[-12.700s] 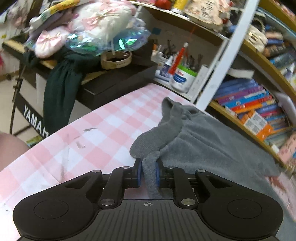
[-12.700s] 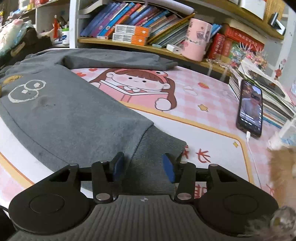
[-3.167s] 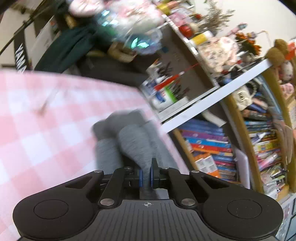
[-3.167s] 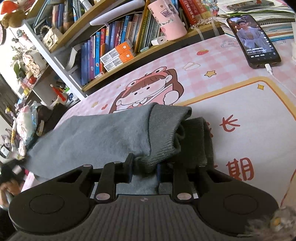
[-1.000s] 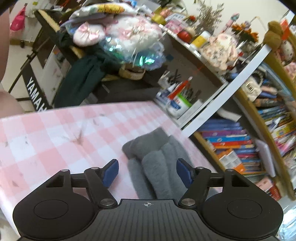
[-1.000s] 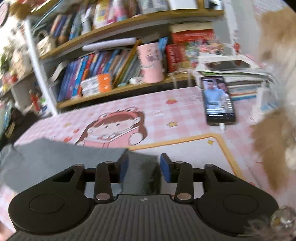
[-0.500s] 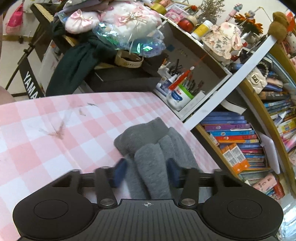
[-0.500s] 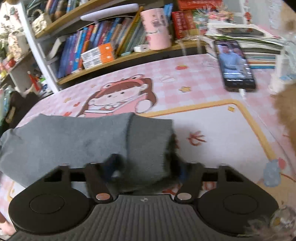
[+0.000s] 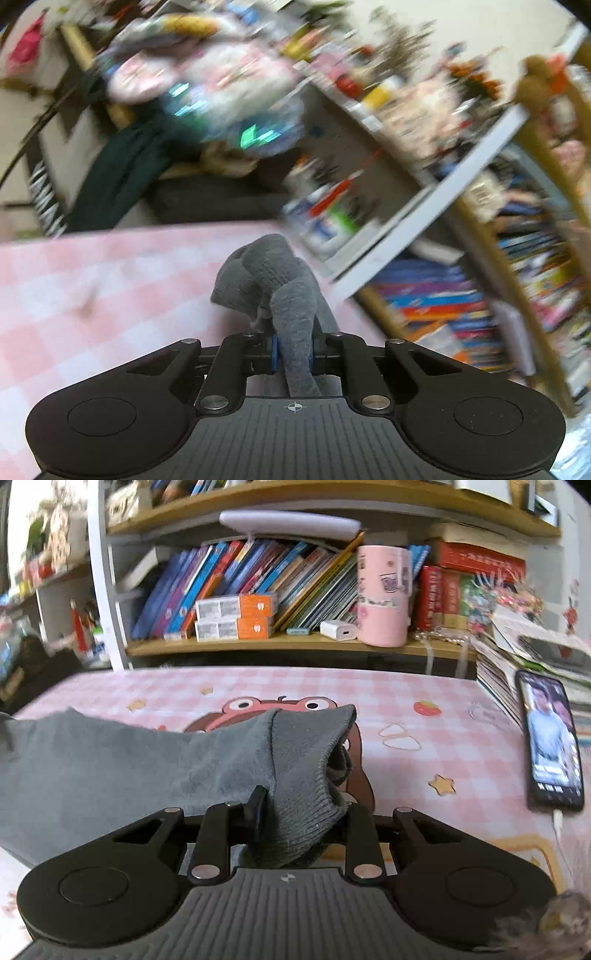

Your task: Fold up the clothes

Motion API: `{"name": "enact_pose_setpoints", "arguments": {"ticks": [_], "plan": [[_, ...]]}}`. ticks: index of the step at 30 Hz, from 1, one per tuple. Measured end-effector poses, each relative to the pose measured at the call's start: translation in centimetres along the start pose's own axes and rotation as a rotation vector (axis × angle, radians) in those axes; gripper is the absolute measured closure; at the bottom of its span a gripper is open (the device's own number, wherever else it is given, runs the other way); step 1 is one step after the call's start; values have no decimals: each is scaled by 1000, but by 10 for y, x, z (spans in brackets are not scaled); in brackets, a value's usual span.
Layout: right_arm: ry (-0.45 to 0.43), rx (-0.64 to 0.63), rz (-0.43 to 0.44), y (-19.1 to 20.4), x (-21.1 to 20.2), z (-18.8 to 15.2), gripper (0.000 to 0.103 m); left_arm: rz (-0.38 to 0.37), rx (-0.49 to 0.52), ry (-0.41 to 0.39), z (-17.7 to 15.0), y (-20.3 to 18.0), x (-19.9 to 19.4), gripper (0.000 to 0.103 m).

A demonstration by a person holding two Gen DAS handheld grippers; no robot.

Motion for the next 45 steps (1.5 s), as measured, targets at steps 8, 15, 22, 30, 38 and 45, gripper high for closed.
{"name": "enact_pose_setpoints", "arguments": {"ticks": [8, 15, 22, 30, 38, 45], "plan": [[0, 12, -42, -5, 7, -3, 59, 54, -13, 47, -8, 18, 10, 77], [-218, -25, -170, 12, -31, -6, 21, 63, 75, 47, -12, 7, 12, 46], [-270, -197, 47, 65, -55, -8, 17, 53, 82, 44, -13, 5, 12, 41], [-156, -375, 220, 149, -23, -15, 15, 53, 90, 49, -13, 4, 14, 38], [-52, -414, 324, 202, 15, -5, 10, 48, 97, 52, -14, 3, 14, 35], [-58, -473, 327, 239, 38, 10, 10, 47, 98, 53, -14, 3, 14, 34]]}}
Point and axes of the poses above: each gripper's, at about its wrist camera, not at the fingertips, and x roughly the way its jaws point, y to its left, z to its top, the point moved 2 cm from there along x, roughly the way its jaws point, and after that the axes turned 3 degrees about y, right-handed, at the moved point
